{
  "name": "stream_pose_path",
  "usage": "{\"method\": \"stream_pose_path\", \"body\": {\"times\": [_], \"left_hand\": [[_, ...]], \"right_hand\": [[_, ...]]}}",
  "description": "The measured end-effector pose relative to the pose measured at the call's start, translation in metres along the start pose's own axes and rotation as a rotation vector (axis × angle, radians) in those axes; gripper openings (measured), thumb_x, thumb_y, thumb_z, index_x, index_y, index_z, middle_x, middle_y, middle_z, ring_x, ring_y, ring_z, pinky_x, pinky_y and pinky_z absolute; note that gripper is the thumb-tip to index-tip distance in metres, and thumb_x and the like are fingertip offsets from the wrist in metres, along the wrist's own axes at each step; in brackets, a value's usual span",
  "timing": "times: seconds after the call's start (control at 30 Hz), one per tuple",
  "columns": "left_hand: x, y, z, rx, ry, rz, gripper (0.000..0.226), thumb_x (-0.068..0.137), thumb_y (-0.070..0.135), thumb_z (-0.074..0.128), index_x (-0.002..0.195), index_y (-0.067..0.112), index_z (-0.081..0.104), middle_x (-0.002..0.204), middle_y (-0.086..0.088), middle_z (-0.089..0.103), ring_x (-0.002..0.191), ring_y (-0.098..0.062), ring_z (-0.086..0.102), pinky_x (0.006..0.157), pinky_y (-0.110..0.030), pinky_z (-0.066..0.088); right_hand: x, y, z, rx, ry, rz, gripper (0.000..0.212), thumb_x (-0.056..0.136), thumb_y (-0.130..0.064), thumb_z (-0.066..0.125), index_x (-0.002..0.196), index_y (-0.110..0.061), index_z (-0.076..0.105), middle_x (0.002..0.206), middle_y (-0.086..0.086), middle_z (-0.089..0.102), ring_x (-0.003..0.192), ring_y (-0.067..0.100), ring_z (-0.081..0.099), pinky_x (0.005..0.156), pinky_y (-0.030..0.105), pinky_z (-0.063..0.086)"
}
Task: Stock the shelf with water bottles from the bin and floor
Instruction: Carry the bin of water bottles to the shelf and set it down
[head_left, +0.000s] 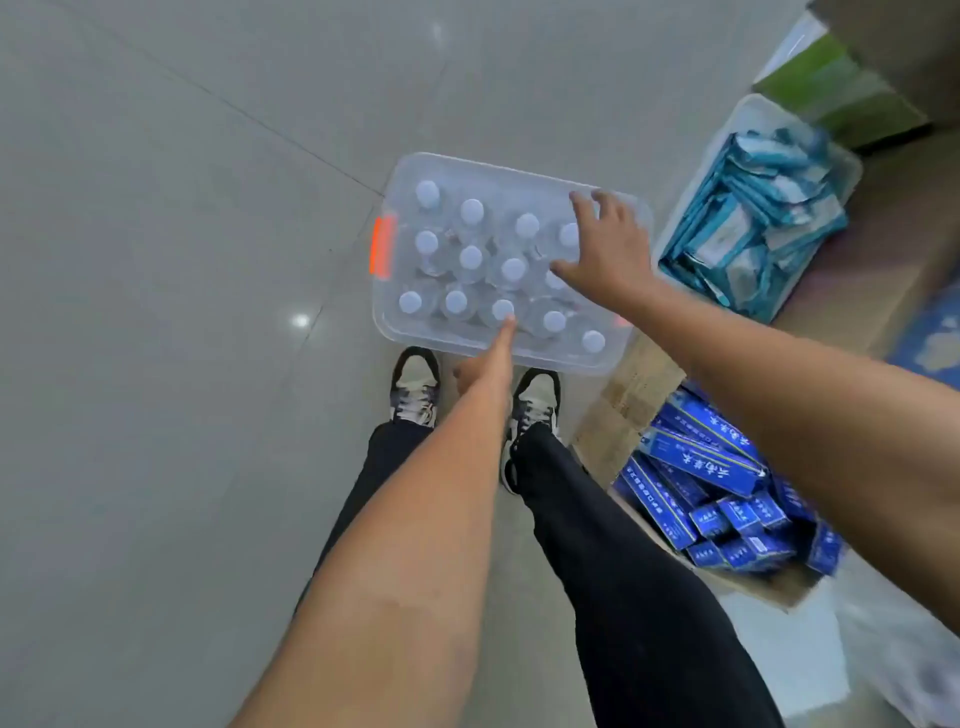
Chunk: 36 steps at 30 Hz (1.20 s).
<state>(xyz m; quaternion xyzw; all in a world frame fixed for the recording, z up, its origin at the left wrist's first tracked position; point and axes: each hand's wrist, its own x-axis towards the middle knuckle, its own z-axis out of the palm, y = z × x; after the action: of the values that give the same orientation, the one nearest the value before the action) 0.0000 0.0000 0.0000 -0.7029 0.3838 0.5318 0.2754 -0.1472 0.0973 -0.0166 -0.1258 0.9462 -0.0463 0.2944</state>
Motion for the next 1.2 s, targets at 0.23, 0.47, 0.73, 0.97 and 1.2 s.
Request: {"method": "stream_pose_path", "body": {"times": [0.23,0.47,0.73,0.97,1.2], "left_hand": [[0.072,0.011,0.046,-0.426,0.117,-0.122,0.12,0.051,0.068,0.09,0.148,0.021,0.036,0.138,-0.006,0.055,0.123,-0.038,0.059,0.103,-0.055,0.05],[0.075,0.017,0.056,-0.516,0.167,-0.137,0.102,0.052,0.067,0.09,0.132,0.02,0.048,0.129,-0.008,0.059,0.11,-0.038,0.063,0.094,-0.053,0.055],[0.072,0.008,0.041,-0.591,0.106,-0.059,0.089,0.069,0.059,0.088,0.138,0.017,0.049,0.124,-0.004,0.062,0.109,-0.031,0.062,0.099,-0.045,0.052],[0.063,0.023,-0.003,-0.573,0.106,0.073,0.054,0.074,0.045,0.089,0.108,0.019,0.056,0.117,-0.002,0.068,0.1,-0.027,0.068,0.093,-0.043,0.057],[-0.018,0.057,-0.06,-0.46,0.085,0.288,0.068,0.061,0.045,0.094,0.114,0.017,0.063,0.11,-0.001,0.074,0.097,-0.024,0.073,0.093,-0.046,0.06]], "right_hand": [[0.078,-0.004,0.058,-0.021,-0.062,-0.038,0.116,0.078,-0.059,0.077,0.164,-0.022,0.008,0.171,0.013,0.008,0.158,0.036,0.003,0.123,0.064,0.008],[0.116,-0.013,0.048,-0.074,-0.003,-0.072,0.095,0.071,-0.057,0.083,0.143,-0.011,0.04,0.143,0.018,0.042,0.134,0.038,0.038,0.113,0.047,0.033],[0.121,-0.012,0.026,-0.037,-0.085,-0.059,0.069,0.074,-0.049,0.082,0.124,-0.013,0.05,0.125,0.017,0.053,0.123,0.035,0.046,0.094,0.042,0.043],[0.08,0.0,-0.001,0.143,-0.03,-0.007,0.043,0.073,-0.038,0.078,0.091,-0.009,0.051,0.093,0.013,0.059,0.086,0.035,0.056,0.067,0.038,0.04],[0.01,-0.02,-0.09,0.232,0.051,0.03,0.044,0.074,-0.044,0.078,0.081,-0.011,0.049,0.072,0.006,0.05,0.072,0.031,0.049,0.058,0.035,0.033]]}}
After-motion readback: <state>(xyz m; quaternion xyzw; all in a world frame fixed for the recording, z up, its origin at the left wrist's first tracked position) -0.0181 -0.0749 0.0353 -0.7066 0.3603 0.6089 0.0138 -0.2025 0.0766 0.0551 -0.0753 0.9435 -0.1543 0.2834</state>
